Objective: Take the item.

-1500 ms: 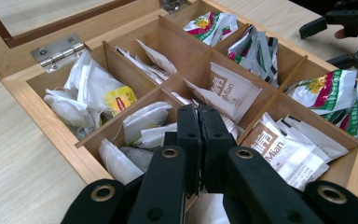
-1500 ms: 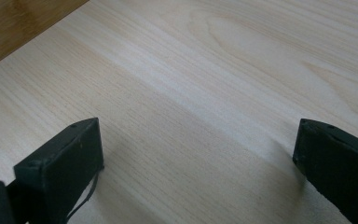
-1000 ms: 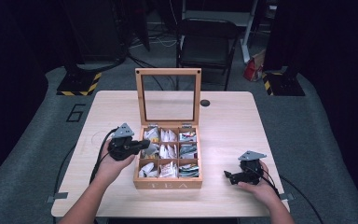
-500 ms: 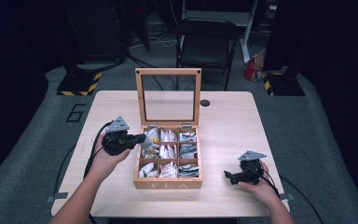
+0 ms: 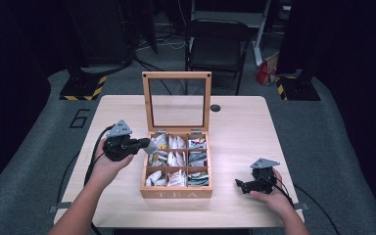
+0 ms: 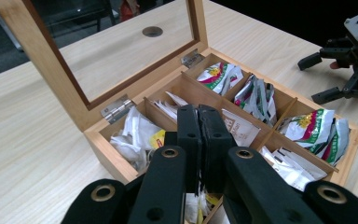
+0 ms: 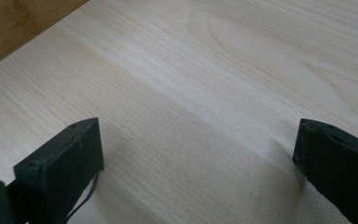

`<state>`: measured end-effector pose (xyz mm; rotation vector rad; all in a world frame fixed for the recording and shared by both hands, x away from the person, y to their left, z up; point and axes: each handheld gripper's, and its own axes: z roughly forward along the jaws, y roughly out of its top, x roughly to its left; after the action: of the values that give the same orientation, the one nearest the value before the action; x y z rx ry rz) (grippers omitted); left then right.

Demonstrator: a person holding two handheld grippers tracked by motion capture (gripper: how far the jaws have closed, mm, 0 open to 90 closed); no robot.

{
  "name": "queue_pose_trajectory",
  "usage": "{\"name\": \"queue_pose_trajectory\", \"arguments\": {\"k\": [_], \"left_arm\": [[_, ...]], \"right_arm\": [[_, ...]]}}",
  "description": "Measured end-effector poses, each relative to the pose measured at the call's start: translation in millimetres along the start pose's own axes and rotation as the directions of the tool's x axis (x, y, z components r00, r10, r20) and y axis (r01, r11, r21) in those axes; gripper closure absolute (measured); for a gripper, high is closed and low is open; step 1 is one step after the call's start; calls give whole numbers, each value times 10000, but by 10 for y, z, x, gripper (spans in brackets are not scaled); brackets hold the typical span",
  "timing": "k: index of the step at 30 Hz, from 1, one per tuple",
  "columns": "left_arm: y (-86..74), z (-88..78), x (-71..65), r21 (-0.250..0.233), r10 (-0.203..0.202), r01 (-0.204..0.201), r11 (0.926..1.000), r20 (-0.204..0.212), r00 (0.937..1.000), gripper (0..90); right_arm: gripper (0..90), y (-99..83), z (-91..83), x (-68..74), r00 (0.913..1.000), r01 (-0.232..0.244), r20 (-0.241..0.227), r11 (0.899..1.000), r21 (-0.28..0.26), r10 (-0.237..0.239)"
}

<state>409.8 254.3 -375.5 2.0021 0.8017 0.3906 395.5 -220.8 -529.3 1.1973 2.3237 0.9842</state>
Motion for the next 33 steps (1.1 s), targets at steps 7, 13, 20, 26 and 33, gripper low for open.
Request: {"name": "queue_pose_trajectory", "arguments": {"k": [7, 13, 20, 26, 33], "left_arm": [[25, -110, 67, -156, -113, 109, 9998, -271, 9996, 883], [39, -196, 126, -173, -154, 146, 9997, -477, 9987, 884], [46, -317, 206, -302, -276, 253, 9992, -768, 9967, 884], [38, -404, 272, -461, -394, 348, 9983, -1014, 9941, 884], [32, -521, 361, -553, -530, 461, 9974, -1291, 9902, 884]], "right_arm": [[9, 0, -1, -1, 10000, 23, 0, 10000, 4, -23], [9, 0, 0, -1, 10000, 8, -7, 10000, 0, -8], [9, 0, 1, -2, 10000, 22, 7, 10000, 5, -22], [9, 0, -1, -1, 10000, 18, -15, 10000, 13, -18], [9, 0, 0, 0, 10000, 0, -1, 10000, 0, 0]]}}
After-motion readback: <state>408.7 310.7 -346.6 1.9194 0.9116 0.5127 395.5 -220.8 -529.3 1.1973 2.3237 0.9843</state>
